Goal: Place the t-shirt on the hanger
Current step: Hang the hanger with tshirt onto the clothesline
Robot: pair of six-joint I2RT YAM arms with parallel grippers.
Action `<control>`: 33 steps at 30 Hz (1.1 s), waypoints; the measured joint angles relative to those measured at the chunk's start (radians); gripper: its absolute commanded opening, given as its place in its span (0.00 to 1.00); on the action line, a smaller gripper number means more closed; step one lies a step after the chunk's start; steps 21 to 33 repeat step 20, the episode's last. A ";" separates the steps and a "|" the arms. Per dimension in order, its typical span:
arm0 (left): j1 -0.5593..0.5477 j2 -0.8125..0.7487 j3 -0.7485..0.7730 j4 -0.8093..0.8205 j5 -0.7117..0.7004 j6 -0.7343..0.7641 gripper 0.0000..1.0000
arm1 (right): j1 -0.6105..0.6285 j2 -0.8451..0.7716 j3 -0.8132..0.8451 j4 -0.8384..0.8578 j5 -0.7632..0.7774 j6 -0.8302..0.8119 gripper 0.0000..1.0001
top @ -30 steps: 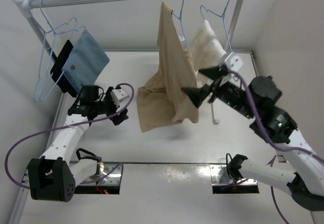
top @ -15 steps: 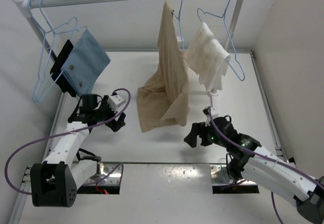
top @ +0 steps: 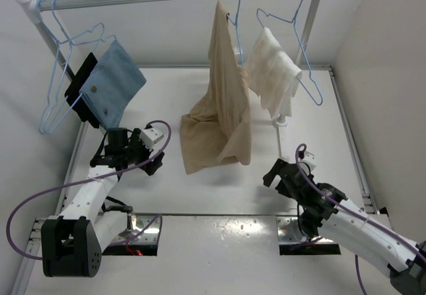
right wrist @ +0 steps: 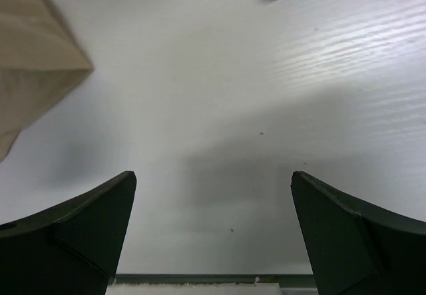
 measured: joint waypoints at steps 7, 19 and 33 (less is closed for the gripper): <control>0.000 -0.006 -0.019 0.016 -0.016 0.000 1.00 | 0.000 0.047 0.007 -0.067 0.098 0.120 1.00; 0.000 -0.006 -0.020 0.018 -0.027 0.000 1.00 | 0.000 0.041 0.045 -0.185 0.233 0.298 1.00; 0.000 -0.006 -0.020 0.018 -0.028 0.000 1.00 | 0.000 0.043 0.050 -0.194 0.244 0.311 1.00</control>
